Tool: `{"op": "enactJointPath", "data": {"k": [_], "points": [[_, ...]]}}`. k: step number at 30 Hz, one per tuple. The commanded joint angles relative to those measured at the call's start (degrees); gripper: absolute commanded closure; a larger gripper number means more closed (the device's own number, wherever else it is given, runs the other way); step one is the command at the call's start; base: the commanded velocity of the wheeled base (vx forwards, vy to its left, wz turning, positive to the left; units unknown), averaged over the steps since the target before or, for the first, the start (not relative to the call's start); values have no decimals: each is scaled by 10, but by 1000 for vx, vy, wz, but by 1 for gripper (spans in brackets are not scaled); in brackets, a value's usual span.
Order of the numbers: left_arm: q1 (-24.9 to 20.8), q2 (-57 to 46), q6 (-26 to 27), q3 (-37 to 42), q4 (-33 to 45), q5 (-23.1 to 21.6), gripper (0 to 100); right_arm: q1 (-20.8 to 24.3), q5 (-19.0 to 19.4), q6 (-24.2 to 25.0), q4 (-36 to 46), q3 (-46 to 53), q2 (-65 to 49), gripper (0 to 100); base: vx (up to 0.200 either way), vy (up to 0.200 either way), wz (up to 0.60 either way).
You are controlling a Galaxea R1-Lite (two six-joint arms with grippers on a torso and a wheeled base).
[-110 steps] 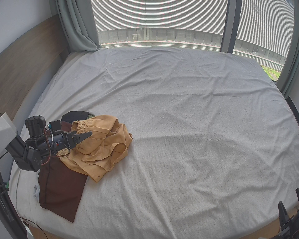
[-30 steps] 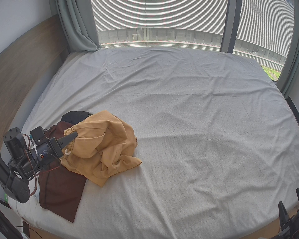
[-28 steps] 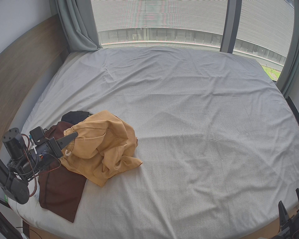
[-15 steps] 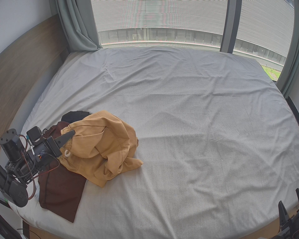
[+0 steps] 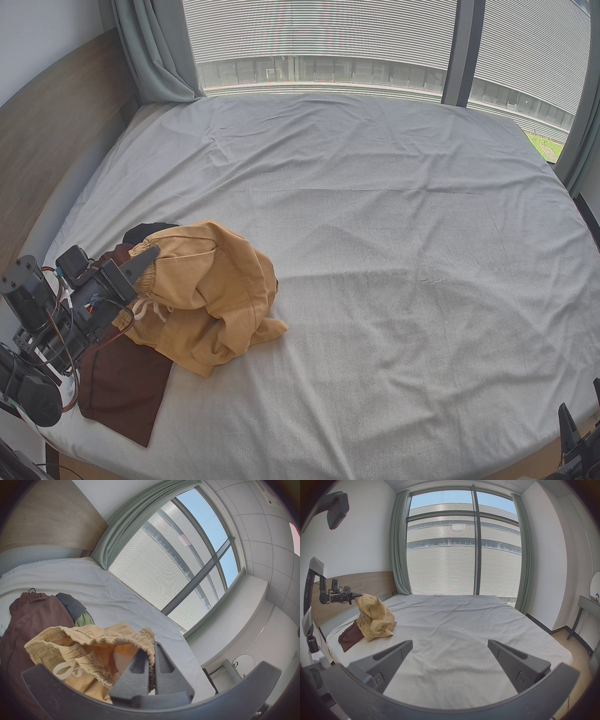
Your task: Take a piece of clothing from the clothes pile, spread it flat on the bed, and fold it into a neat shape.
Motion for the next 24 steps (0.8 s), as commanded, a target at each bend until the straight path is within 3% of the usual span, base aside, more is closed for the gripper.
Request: {"op": "enactJointPath", "data": {"k": [1, 3, 7, 11, 17, 24], "points": [[-46, -12, -6, -6, -1, 27, 100, 0, 0, 0, 0, 9, -9, 0, 0, 0, 0], [-66, -13, -14, -10, -1, 49, 100, 0, 0, 0, 0, 9, -9, 0, 0, 0, 0], [-129, -18, -49, -37, -1, 150, 100, 0, 0, 0, 0, 9, -9, 0, 0, 0, 0], [-177, -18, -64, -60, -1, 217, 100, 0, 0, 0, 0, 9, -9, 0, 0, 0, 0], [-225, -19, -70, -67, -1, 240, 100, 0, 0, 0, 0, 9, -9, 0, 0, 0, 0], [-292, -13, -74, -108, 0, 319, 100, 0, 0, 0, 0, 9, -9, 0, 0, 0, 0]]}}
